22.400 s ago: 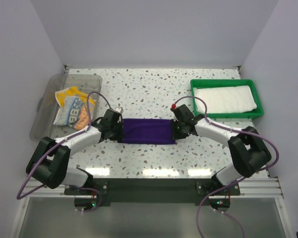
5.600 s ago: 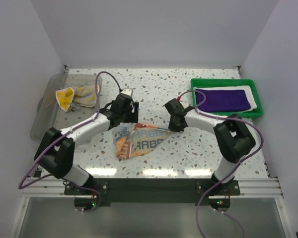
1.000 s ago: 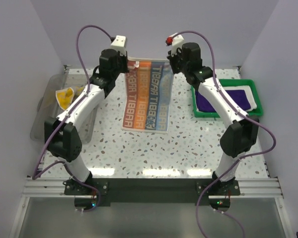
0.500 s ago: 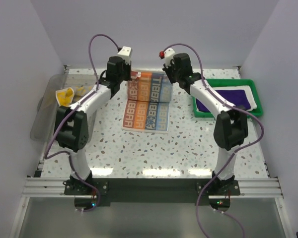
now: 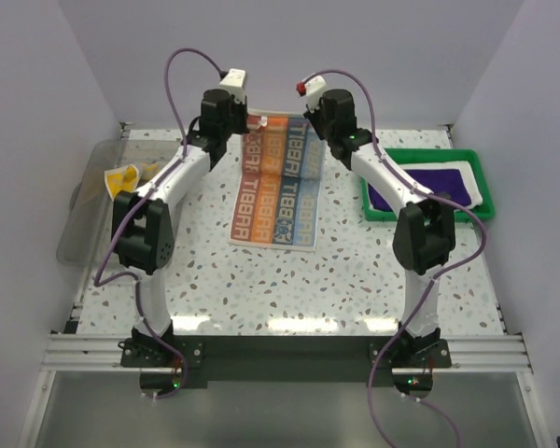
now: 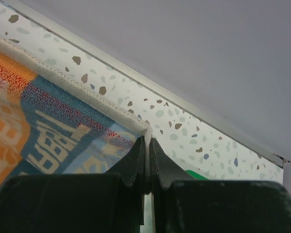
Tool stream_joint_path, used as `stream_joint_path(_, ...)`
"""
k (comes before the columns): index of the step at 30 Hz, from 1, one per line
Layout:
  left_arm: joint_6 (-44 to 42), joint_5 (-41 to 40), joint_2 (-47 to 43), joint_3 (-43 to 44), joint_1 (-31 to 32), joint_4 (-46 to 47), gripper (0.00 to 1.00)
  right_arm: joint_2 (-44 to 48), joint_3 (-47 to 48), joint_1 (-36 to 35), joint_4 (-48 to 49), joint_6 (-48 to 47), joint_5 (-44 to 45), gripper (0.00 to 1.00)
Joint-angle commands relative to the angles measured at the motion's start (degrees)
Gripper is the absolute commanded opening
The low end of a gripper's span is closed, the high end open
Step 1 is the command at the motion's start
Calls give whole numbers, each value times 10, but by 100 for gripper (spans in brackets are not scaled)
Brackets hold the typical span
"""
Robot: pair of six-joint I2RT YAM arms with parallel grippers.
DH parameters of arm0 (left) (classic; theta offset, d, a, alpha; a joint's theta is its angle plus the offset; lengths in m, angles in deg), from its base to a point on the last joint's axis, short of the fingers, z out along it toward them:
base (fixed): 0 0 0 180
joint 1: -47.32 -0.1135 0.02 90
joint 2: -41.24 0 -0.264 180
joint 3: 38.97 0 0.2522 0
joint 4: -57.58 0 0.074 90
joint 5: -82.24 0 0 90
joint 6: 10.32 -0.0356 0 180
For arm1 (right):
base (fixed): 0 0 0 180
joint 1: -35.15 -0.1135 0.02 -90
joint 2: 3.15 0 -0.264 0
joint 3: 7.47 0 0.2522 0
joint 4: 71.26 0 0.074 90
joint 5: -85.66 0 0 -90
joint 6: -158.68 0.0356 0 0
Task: Fold and stack the towels
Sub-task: Fold the towel
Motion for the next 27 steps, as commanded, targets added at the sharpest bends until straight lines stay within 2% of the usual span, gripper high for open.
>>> stream_joint_path(1,0,-14,-17,1,-26,6,0,24,0,11,2,-24,31,0)
stream_joint_path(8,15,10,-77,-114,-25,-8,0,92,-123,5,-49,2,-27,0)
stream_joint_path(11,23,29,-106,-165,-25,-36,0,111,-151,-2,-93,9,-40,0)
stream_joint_path(15,25,44,-144,-222,-25,-62,0,139,-194,-6,-103,19,-42,0)
stream_joint_path(20,20,12,-161,-234,-25,-70,0,141,-183,-6,-100,3,-16,0)
stream_joint_path(27,23,-6,-178,-231,-25,-113,0,154,-170,-17,-131,-35,-48,0)
